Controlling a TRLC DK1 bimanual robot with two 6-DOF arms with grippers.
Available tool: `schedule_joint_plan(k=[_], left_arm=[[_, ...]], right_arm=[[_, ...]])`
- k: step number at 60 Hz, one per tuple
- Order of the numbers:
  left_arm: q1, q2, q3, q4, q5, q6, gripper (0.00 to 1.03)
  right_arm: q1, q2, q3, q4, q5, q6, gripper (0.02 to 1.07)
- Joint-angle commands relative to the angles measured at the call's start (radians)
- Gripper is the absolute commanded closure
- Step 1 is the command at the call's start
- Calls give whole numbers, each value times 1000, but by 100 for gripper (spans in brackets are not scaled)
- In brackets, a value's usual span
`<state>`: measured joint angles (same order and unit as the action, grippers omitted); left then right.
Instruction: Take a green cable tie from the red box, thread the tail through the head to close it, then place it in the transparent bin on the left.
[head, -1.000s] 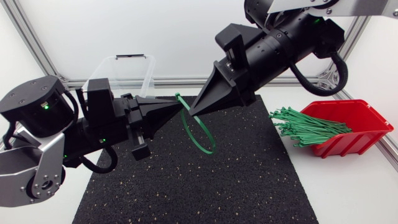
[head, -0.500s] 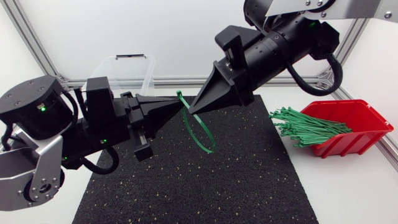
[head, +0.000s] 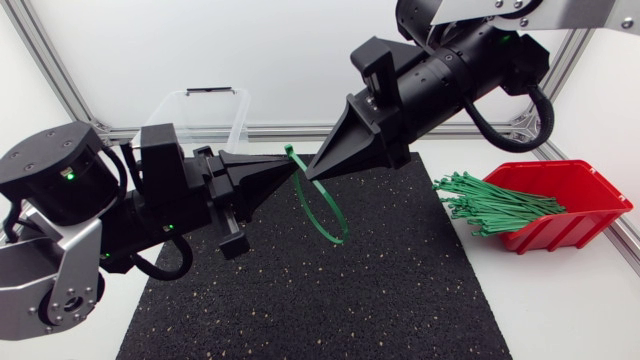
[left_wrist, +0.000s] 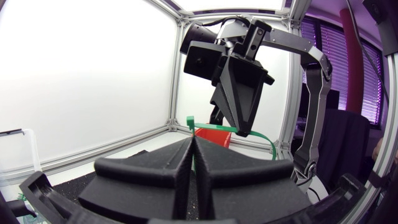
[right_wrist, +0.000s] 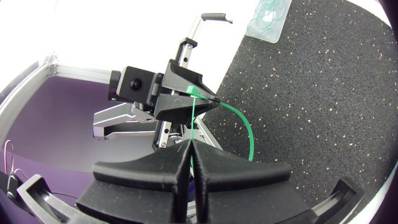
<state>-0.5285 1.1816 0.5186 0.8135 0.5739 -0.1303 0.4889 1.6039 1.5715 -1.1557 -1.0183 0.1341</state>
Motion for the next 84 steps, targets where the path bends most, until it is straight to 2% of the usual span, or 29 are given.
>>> schedule_joint_plan(k=[1, 28, 47, 64, 84], left_arm=[[-13, -8, -17, 21, 0, 18, 100], [-10, -10, -25, 21, 0, 26, 100], [-45, -10, -17, 21, -32, 43, 100], [-80, -19, -22, 29, -126, 81, 100], [-163, -25, -43, 55, -272, 155, 100]], right_arm=[[-7, -18, -10, -2, -5, 9, 102], [-6, -32, -11, 2, 1, 9, 102], [-6, -18, -13, 5, -2, 9, 102], [-6, -10, -13, 5, -8, 9, 102], [-6, 1, -5, 4, -22, 13, 102]])
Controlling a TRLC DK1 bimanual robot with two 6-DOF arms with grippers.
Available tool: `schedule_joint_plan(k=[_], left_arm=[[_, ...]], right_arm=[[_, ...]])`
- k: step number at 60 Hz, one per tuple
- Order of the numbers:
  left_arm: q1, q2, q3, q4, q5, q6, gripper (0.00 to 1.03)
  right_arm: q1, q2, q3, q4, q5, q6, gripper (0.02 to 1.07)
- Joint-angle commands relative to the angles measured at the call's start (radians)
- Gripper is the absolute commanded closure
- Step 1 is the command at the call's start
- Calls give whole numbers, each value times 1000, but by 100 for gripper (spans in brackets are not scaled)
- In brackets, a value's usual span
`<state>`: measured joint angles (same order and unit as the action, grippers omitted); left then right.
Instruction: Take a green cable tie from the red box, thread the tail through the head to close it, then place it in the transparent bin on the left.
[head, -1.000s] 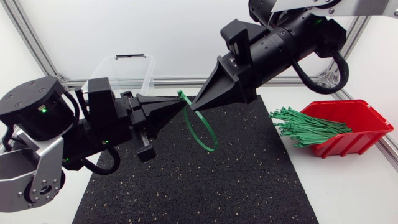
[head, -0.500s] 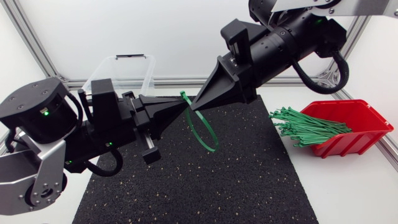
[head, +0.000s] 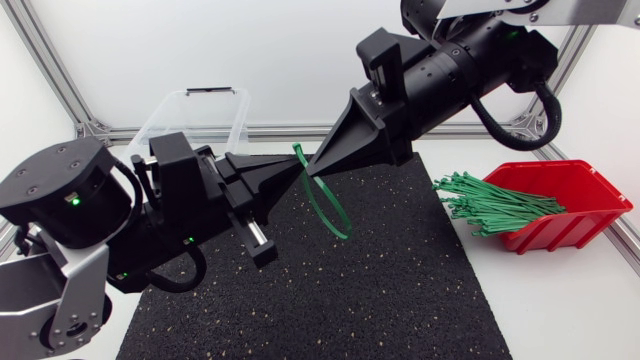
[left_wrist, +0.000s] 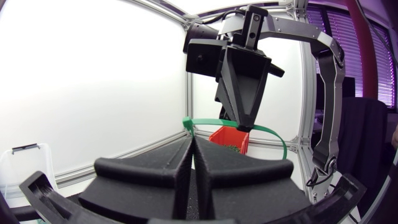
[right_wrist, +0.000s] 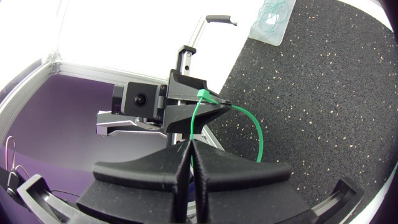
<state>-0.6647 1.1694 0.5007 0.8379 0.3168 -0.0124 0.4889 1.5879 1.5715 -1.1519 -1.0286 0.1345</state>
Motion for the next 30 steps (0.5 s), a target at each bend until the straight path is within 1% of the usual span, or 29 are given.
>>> schedule_joint_plan(k=[1, 4, 11, 30], left_arm=[[-29, -13, -25, 33, -16, 38, 100], [-42, -13, -27, 36, -41, 46, 100], [-56, -11, -22, 38, -70, 58, 100], [-65, -10, -24, 46, -85, 68, 100]], right_arm=[[-6, 17, -5, 0, -11, 13, 102], [-6, 18, -5, 0, -13, 13, 102], [-6, 23, -2, -3, -13, 16, 102], [-6, 38, 9, -12, -7, 20, 102]])
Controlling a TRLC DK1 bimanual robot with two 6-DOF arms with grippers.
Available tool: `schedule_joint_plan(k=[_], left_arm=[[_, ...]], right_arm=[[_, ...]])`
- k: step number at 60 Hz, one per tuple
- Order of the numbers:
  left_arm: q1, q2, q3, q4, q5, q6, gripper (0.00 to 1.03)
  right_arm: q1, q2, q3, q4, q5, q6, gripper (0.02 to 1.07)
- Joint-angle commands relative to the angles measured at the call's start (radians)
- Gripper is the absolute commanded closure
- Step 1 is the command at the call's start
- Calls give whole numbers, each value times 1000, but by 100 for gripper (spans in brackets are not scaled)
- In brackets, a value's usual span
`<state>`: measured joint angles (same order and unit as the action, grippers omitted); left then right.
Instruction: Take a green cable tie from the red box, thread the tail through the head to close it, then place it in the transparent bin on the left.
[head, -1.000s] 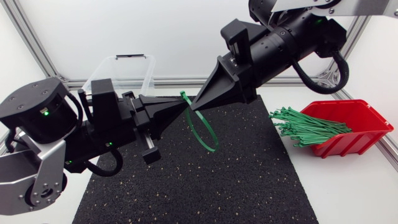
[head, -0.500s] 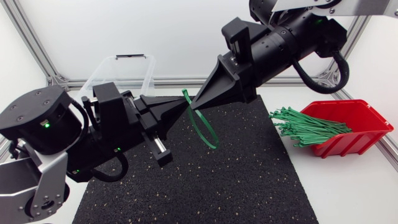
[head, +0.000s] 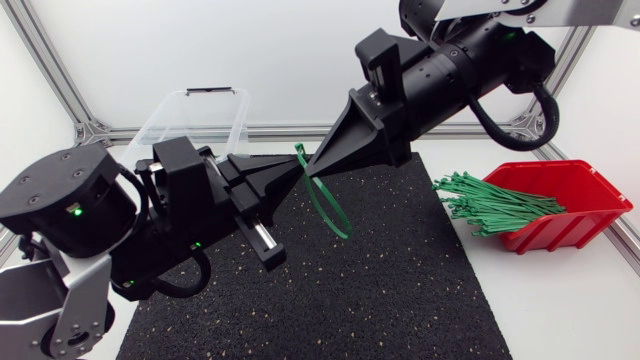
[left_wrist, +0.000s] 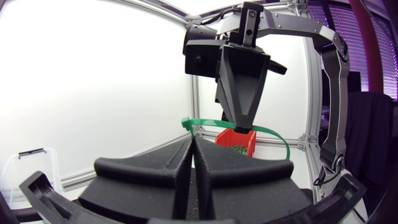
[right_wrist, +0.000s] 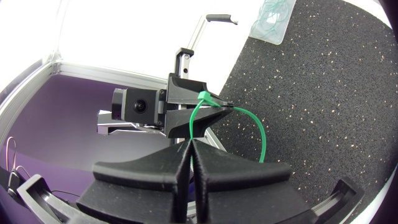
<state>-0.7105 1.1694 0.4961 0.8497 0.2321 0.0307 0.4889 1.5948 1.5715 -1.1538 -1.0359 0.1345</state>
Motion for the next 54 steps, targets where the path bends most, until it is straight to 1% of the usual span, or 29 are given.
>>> schedule_joint_plan(k=[1, 31, 54], left_arm=[[-21, -13, -21, 38, -5, 26, 100], [-10, -13, -37, 60, -7, 26, 100], [-21, 36, -50, 117, -16, 48, 100]], right_arm=[[-6, 31, 9, -11, 0, 20, 102], [-59, 19, -1, -17, -9, 20, 102], [-58, 21, 2, -23, -30, 22, 102]])
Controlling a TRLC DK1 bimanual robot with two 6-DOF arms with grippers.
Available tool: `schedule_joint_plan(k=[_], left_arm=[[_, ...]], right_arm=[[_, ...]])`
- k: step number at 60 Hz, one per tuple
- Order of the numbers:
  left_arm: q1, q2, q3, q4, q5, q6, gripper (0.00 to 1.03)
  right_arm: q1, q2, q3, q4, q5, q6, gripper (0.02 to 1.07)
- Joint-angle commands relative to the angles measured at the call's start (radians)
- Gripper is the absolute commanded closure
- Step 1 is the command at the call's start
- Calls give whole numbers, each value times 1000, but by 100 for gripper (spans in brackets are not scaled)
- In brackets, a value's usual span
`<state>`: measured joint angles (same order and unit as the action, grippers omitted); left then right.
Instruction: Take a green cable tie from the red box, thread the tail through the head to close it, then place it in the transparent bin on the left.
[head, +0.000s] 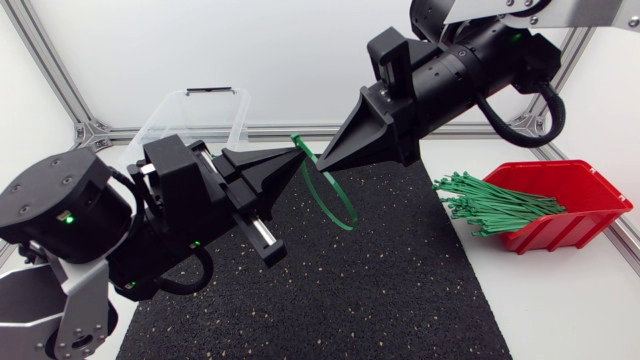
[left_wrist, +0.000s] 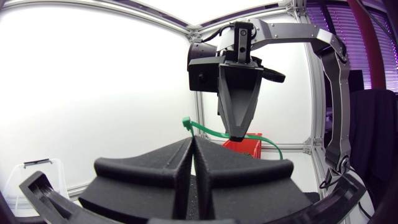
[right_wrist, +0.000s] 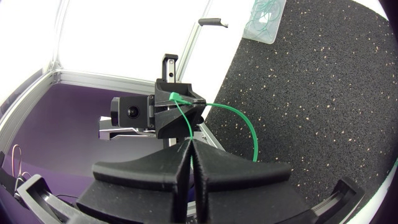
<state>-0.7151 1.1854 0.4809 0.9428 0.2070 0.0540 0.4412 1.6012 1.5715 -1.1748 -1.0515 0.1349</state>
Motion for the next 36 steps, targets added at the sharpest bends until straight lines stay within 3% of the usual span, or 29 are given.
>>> schedule_joint_plan(k=[1, 36], left_arm=[[-18, 25, -34, 27, 9, 26, 100], [-55, 69, -28, 48, -44, 76, 100]], right_arm=[[-10, 14, 4, -3, -16, 22, 102], [-4, 26, 2, -6, -16, 25, 102]])
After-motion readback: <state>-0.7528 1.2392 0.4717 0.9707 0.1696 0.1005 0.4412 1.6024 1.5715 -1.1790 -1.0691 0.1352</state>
